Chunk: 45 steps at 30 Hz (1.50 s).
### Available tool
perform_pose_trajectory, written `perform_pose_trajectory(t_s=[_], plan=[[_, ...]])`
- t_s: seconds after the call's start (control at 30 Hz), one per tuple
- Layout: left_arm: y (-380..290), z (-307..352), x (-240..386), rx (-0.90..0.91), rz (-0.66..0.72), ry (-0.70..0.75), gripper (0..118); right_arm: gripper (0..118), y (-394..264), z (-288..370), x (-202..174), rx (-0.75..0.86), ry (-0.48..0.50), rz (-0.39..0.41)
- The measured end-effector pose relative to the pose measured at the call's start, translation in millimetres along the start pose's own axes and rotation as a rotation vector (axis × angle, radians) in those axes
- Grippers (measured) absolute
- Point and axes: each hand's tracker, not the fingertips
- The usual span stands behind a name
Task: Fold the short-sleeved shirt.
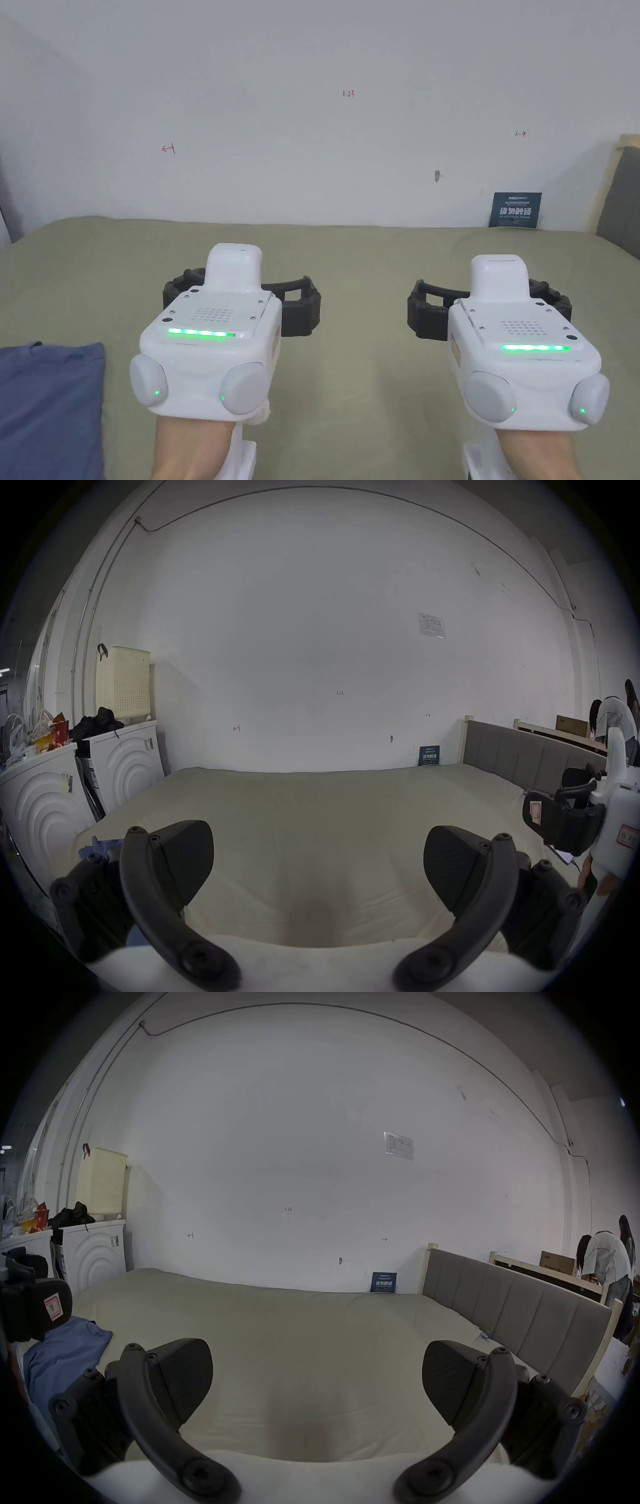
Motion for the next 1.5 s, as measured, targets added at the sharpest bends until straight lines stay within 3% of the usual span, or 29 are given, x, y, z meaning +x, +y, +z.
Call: perform_pose_trajectory(t_s=[1.5], plan=[[-0.8, -4.6, -6.3, 0.006, 0.013, 0.004, 118, 118, -2.9, -1.8, 1.8, -0.004, 0.016, -0.022]])
